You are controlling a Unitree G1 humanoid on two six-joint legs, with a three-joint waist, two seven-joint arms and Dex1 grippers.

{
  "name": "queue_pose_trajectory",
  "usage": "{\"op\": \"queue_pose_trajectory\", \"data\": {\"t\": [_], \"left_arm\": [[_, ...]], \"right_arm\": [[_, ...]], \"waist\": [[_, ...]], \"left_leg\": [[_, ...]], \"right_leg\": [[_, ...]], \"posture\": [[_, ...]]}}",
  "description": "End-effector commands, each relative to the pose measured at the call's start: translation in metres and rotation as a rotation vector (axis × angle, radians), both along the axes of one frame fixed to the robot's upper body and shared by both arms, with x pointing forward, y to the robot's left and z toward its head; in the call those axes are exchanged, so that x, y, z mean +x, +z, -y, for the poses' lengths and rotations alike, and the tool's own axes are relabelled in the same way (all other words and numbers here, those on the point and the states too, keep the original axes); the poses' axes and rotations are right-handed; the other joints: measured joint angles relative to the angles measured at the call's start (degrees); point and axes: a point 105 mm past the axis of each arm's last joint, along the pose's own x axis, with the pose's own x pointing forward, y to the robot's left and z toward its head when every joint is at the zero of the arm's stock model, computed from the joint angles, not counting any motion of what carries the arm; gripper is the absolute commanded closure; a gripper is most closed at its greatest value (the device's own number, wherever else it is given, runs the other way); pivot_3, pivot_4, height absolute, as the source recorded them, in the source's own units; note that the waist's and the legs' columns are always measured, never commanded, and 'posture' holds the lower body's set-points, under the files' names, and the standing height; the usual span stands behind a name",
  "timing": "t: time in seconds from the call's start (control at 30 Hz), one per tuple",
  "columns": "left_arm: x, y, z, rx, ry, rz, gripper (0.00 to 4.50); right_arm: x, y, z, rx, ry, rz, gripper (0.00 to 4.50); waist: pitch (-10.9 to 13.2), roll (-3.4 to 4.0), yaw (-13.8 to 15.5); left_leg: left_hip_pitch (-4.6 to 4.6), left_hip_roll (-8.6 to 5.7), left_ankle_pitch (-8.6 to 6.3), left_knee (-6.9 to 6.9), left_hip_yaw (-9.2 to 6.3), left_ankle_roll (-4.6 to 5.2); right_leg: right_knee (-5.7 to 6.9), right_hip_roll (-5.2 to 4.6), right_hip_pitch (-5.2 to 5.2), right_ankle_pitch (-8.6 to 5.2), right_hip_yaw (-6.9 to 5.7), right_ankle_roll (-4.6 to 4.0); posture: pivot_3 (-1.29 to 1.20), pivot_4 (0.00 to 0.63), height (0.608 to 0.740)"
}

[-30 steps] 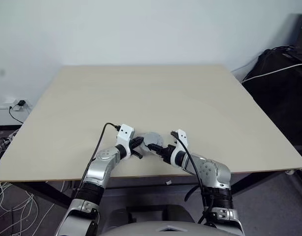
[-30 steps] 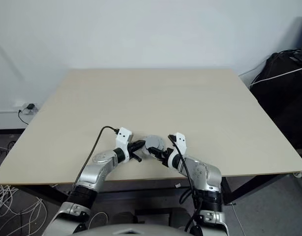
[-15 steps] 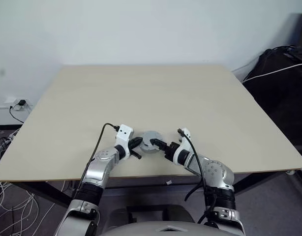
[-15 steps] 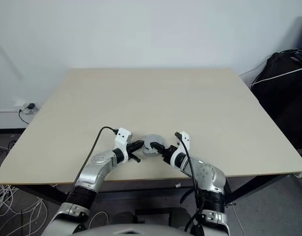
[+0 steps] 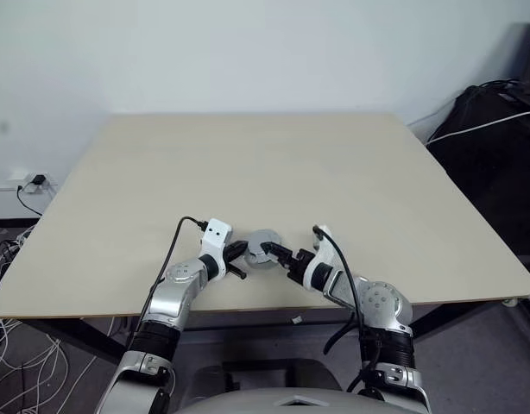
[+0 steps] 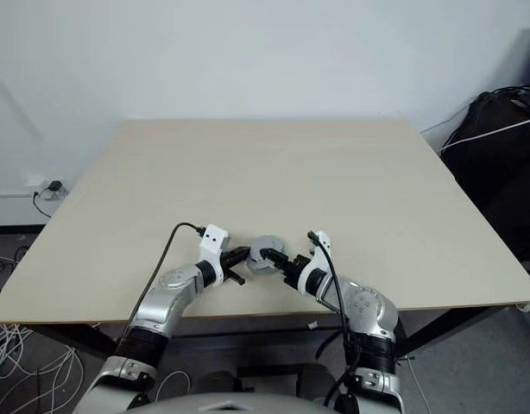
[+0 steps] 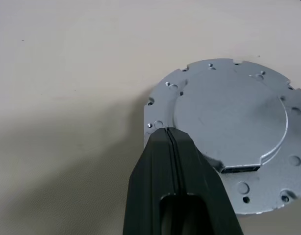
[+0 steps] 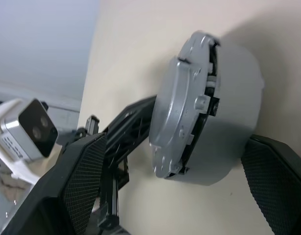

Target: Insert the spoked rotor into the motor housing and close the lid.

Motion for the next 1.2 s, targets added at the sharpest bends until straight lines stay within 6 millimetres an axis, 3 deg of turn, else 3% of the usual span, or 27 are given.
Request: {"op": "queue_pose_trajectory", "data": {"t": [0.03, 0.23, 0.27, 0.6, 1.0, 1.2], "left_arm": [[-0.007, -0.006, 0.012, 0.000, -0.049, -0.032, 4.50], [-0.007, -0.006, 0.013, -0.002, -0.051, -0.033, 4.50], [-0.007, -0.006, 0.013, -0.002, -0.051, -0.033, 4.50], [-0.007, -0.005, 0.013, -0.003, -0.048, -0.032, 4.50], [-0.006, -0.005, 0.012, -0.007, -0.041, -0.028, 4.50], [-0.002, 0.009, 0.008, -0.073, 0.006, 0.020, 4.50]], "right_arm": [[0.004, 0.020, -0.012, 0.057, 0.025, 0.075, 0.04], [0.008, 0.017, -0.011, 0.045, -0.010, 0.064, 0.04], [0.008, 0.017, -0.011, 0.045, -0.014, 0.063, 0.21], [0.010, 0.018, -0.011, 0.049, -0.019, 0.065, 3.06], [0.004, 0.019, -0.014, 0.071, -0.010, 0.057, 3.08], [0.007, 0.017, -0.007, 0.058, -0.044, 0.054, 3.08]], "waist": [[0.00, 0.00, 0.00], [0.00, 0.00, 0.03], [0.00, 0.00, 0.06], [0.01, 0.02, 0.33], [0.01, 0.02, 0.47], [0.01, 0.02, 0.45]], "left_leg": [[0.00, 0.00, 0.00, 0.00, 0.00, 0.00], [0.00, 0.00, 0.00, 0.00, 0.00, 0.00], [0.00, 0.00, 0.00, 0.00, 0.00, 0.00], [-0.04, -0.03, 0.00, 0.00, 0.00, 0.00], [-0.04, -0.06, 0.00, 0.00, 0.00, 0.01], [-0.04, -0.05, 0.00, 0.00, 0.00, 0.01]], "right_leg": [[0.00, 0.00, 0.00, 0.00, 0.00, 0.00], [0.00, 0.00, 0.00, 0.00, 0.00, 0.00], [0.00, 0.00, 0.00, 0.00, 0.00, 0.00], [-0.01, -0.01, -0.02, 0.00, 0.00, 0.01], [-0.01, -0.02, -0.02, 0.00, 0.00, 0.02], [-0.01, -0.02, -0.03, 0.00, 0.00, 0.02]], "posture": [[0.00, 0.000, 0.740], [0.00, 0.000, 0.740], [0.00, 0.000, 0.740], [0.00, 0.000, 0.740], [0.00, 0.000, 0.740], [0.00, 0.000, 0.740]]}}
